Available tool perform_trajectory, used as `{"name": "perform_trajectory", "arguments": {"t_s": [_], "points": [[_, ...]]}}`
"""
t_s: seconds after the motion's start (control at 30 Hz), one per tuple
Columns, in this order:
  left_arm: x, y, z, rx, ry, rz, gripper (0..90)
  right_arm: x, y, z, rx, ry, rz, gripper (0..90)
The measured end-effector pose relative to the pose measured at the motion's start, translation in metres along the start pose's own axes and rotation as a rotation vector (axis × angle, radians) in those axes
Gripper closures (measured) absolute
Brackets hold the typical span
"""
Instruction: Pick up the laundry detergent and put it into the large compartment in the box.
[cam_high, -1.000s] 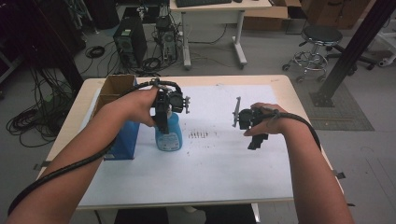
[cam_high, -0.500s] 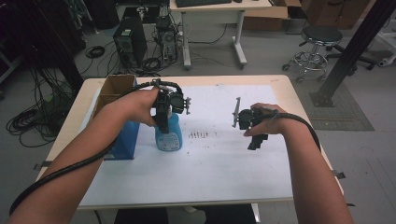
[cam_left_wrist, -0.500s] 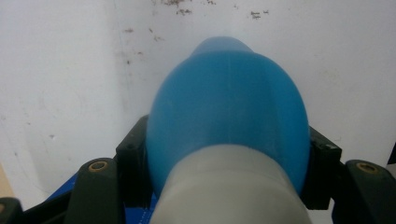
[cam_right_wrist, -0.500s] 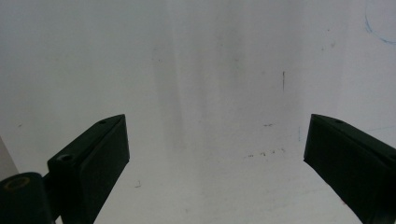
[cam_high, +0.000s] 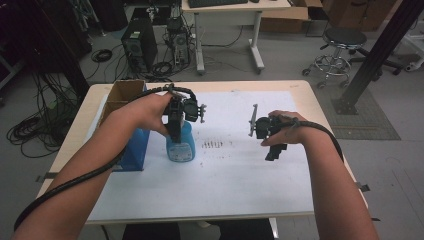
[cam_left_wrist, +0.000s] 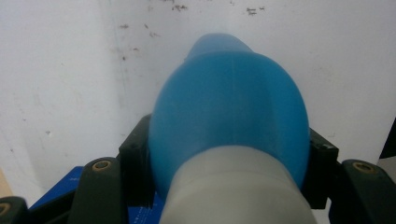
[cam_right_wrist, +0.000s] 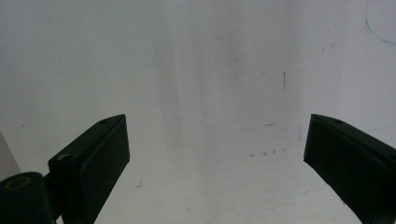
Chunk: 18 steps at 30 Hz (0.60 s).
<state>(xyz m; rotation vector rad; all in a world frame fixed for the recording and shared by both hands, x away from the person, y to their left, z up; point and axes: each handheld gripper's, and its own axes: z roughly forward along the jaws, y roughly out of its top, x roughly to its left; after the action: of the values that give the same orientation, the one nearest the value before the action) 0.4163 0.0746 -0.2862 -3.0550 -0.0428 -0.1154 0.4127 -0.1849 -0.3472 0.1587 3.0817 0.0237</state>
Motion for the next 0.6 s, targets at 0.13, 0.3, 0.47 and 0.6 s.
{"name": "perform_trajectory", "arguments": {"t_s": [0.13,0.3,0.47,0.6], "points": [[-0.001,-0.001,-0.009,-0.021,-0.001,-0.009,37.9,0.001,-0.001,-0.001,0.003,0.000,0.004,6.8],[-0.003,-0.004,-0.029,-0.035,0.002,-0.023,38.0,0.001,-0.001,-0.003,-0.002,-0.006,-0.003,6.8],[-0.004,-0.006,-0.040,-0.023,0.016,-0.039,38.0,0.002,0.000,-0.005,-0.003,-0.010,-0.003,6.8],[-0.003,-0.008,-0.043,-0.012,0.014,-0.065,37.9,0.002,0.001,-0.006,-0.002,-0.010,-0.005,6.8]]}}
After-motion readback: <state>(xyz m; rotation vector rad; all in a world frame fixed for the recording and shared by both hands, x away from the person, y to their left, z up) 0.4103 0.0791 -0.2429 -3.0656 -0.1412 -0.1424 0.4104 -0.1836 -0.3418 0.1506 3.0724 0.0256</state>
